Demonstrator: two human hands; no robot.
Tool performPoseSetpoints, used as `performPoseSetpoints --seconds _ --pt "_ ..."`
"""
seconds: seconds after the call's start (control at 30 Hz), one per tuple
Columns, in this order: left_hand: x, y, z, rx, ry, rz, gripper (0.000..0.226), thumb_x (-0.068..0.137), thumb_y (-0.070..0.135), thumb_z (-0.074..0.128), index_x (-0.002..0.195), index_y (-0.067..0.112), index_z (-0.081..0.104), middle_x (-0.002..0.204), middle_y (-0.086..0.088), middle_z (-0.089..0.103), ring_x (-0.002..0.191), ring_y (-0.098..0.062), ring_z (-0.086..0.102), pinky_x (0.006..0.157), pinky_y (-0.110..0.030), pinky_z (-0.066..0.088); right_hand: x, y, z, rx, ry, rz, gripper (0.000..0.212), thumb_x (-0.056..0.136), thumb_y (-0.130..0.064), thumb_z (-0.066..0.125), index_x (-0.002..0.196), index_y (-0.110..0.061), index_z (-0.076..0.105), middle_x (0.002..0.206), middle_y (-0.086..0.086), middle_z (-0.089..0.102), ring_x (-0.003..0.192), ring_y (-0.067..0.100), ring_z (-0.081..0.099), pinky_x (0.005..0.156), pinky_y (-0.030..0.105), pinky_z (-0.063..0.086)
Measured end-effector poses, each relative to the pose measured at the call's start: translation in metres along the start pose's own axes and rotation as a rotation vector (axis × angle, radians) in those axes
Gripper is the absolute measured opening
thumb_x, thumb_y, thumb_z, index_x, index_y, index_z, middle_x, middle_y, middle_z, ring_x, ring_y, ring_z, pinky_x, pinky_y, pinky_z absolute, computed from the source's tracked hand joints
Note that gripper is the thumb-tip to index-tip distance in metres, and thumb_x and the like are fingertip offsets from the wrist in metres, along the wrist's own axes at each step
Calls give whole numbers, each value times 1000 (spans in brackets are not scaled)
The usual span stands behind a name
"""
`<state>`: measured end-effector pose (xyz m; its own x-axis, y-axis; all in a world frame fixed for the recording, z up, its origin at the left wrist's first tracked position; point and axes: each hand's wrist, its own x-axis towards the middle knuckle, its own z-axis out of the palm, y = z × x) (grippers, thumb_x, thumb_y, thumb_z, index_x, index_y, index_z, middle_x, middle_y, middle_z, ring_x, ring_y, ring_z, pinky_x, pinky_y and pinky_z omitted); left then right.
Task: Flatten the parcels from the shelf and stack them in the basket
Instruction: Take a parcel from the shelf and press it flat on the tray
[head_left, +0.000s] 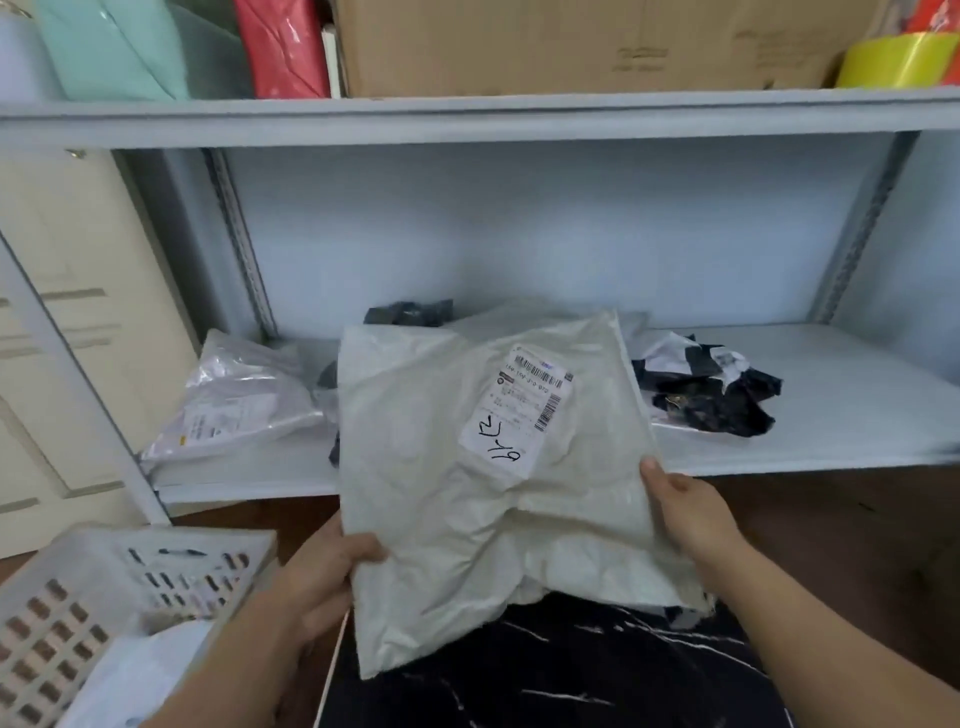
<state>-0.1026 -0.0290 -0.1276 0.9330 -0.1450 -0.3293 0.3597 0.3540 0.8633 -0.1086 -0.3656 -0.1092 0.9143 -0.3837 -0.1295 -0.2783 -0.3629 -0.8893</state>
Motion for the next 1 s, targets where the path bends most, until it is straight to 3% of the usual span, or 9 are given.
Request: performPoseSetpoints --seconds 0.13,0.27,0.43,0.5,0.57,0.63,0.7,0.77,1.0 --pt "-8 -48 -3 25 47 -105 76 54 -25 45 121 8 56 114 -23 67 108 -44 61 97 -58 44 -14 55 13 -79 262 7 43 103 -31 37 75 -2 52 72 8 52 88 39 54 69 37 30" --pt "-13 -84 -10 179 169 -153 71 40 -15 40 105 1 62 98 -28 69 95 -47 64 90 -59 48 -24 100 16 -68 302 34 37 102 -29 38 79 -4 54 70 8 52 77 30 48 67 35 29" --pt "-16 -105 -7 880 262 -164 29 55 11 56 83 9 61 87 -13 64 90 -26 61 72 -28 43 -23 156 27 -366 101 140 41 102 -37 36 77 -10 54 79 10 61 79 31 57 71 36 41" --pt "-7 -113 -18 981 301 -163 23 62 8 74 80 6 61 82 -17 64 84 -27 67 69 -29 37 -24 169 29 -579 -75 222 37 99 -45 37 94 -14 56 100 11 65 96 31 60 80 36 46" --pt "8 -128 -35 1169 396 -132 42 68 13 73 107 0 63 97 -23 65 93 -32 66 79 -31 41 -21 174 33 -747 -107 221 54 96 -53 38 130 -11 46 128 13 55 117 30 53 93 38 44" --pt "23 -138 -37 1268 520 -188 66 82 21 56 143 6 34 134 -22 46 123 -37 48 100 -38 39 -17 167 44 -877 31 51 66 96 -57 34 147 -16 30 146 11 40 134 28 39 104 42 37" --pt "36 -140 -24 1499 517 49 71 87 38 45 150 14 26 150 -18 32 137 -37 32 111 -44 30 -13 153 65 -943 68 -228 62 95 -60 30 145 -24 36 150 9 38 139 29 33 107 48 33" --pt "49 -148 -7 1666 366 275 69 89 55 26 149 23 32 154 -16 29 142 -38 26 113 -52 23 -10 141 91 -972 -41 -396 63 93 -65 21 139 -29 46 147 9 44 138 32 36 107 54 32" --pt "85 -188 11 1944 144 331 57 94 63 16 144 42 36 156 -2 29 142 -36 24 102 -67 11 12 156 148 -1077 -185 -563 74 85 -80 25 143 -36 42 157 8 29 143 41 25 97 75 19"
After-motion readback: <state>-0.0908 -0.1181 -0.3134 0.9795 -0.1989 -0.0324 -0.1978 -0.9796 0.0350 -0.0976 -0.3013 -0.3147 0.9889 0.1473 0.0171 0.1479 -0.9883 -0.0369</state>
